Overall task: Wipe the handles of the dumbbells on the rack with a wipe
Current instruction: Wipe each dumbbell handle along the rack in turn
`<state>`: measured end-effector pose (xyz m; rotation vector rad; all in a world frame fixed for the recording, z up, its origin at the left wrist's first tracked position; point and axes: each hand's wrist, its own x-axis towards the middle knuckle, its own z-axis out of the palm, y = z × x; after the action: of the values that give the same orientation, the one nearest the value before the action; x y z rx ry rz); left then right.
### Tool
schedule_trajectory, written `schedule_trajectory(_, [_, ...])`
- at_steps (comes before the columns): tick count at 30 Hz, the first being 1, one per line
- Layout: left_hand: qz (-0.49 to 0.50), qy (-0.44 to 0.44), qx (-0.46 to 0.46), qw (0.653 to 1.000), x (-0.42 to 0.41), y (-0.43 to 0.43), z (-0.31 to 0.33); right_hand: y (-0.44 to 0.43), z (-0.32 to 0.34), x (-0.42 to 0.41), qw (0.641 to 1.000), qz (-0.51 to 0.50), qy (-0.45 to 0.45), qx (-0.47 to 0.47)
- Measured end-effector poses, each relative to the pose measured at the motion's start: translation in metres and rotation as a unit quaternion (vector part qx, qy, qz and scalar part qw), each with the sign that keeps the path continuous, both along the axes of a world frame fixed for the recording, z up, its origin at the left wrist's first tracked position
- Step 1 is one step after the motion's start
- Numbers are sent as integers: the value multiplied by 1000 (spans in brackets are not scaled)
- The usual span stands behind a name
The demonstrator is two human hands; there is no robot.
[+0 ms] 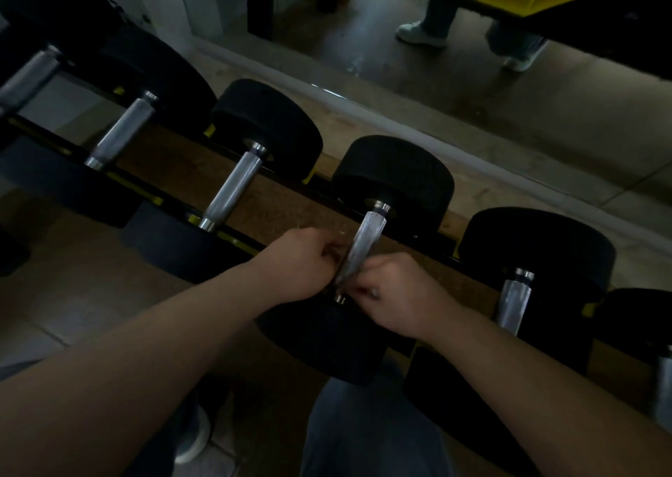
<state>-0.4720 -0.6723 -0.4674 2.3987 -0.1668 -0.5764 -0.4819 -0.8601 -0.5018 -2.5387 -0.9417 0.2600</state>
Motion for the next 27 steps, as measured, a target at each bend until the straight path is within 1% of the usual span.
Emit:
schedule_trajectory(1, [19, 5, -8, 1000, -1, 0, -2, 1, 0, 2, 1000, -9, -1, 0])
schedule_trajectory(2, [34, 17, -20, 999, -2, -1, -5, 1, 0, 7, 998, -56, -22, 13])
schedule_trajectory(3, [45, 30, -34, 998, -3, -2, -6, 1, 1, 14, 990, -126, -53, 29])
schedule_trajectory(4, [51, 41, -44, 997, -4, -2, -7, 0, 2, 21, 975, -197, -95, 43])
schedule_trajectory(5, [56, 46, -53, 996, -5, -2, -7, -1, 3, 25, 958, -244, -136, 63])
schedule_trajectory(6, [60, 48, -58, 995, -5, -1, -8, -1, 4, 26, 949, -265, -156, 74])
schedule_trajectory(7, [62, 51, -61, 995, -4, 0, -9, 0, 4, 22, 950, -275, -133, 69])
schedule_trajectory(10, [66, 53, -60, 995, -2, -1, -9, 5, 5, -4, 961, -267, 67, 31])
schedule_trajectory(11, [69, 48, -55, 995, -1, -1, -9, 6, 3, -9, 959, -261, 114, 18])
schedule_trajectory(12, [71, 42, -49, 995, -1, -2, -8, 7, -1, -9, 949, -272, 157, 17])
schedule_trajectory(13, [71, 35, -43, 996, -1, -3, -8, 7, -5, -3, 925, -316, 203, 47])
schedule_trajectory(14, [71, 30, -36, 996, -1, -4, -8, 7, -9, 5, 885, -381, 250, 99])
schedule_trajectory(16, [78, 25, -33, 996, -2, -6, -8, 7, -10, 22, 785, -487, 313, 219])
schedule_trajectory(17, [84, 24, -35, 996, -2, -6, -9, 7, -11, 29, 743, -509, 330, 283])
schedule_trajectory(18, [88, 24, -38, 995, -1, -6, -9, 8, -11, 33, 709, -518, 340, 336])
schedule_trajectory(19, [91, 26, -41, 995, -1, -6, -10, 8, -13, 33, 688, -521, 348, 367])
schedule_trajectory(20, [92, 28, -42, 994, 0, -6, -10, 8, -12, 30, 680, -520, 360, 372])
schedule_trajectory(21, [93, 30, -43, 994, 0, -6, -11, 9, -11, 26, 685, -514, 376, 353])
schedule_trajectory(23, [93, 27, -43, 994, 0, -5, -12, 8, -8, 14, 717, -479, 427, 272])
schedule_trajectory(25, [93, 21, -38, 995, 1, -6, -13, 9, -6, 5, 739, -437, 467, 210])
schedule_trajectory(27, [92, 15, -33, 995, 0, -7, -13, 10, -6, 7, 745, -439, 454, 215])
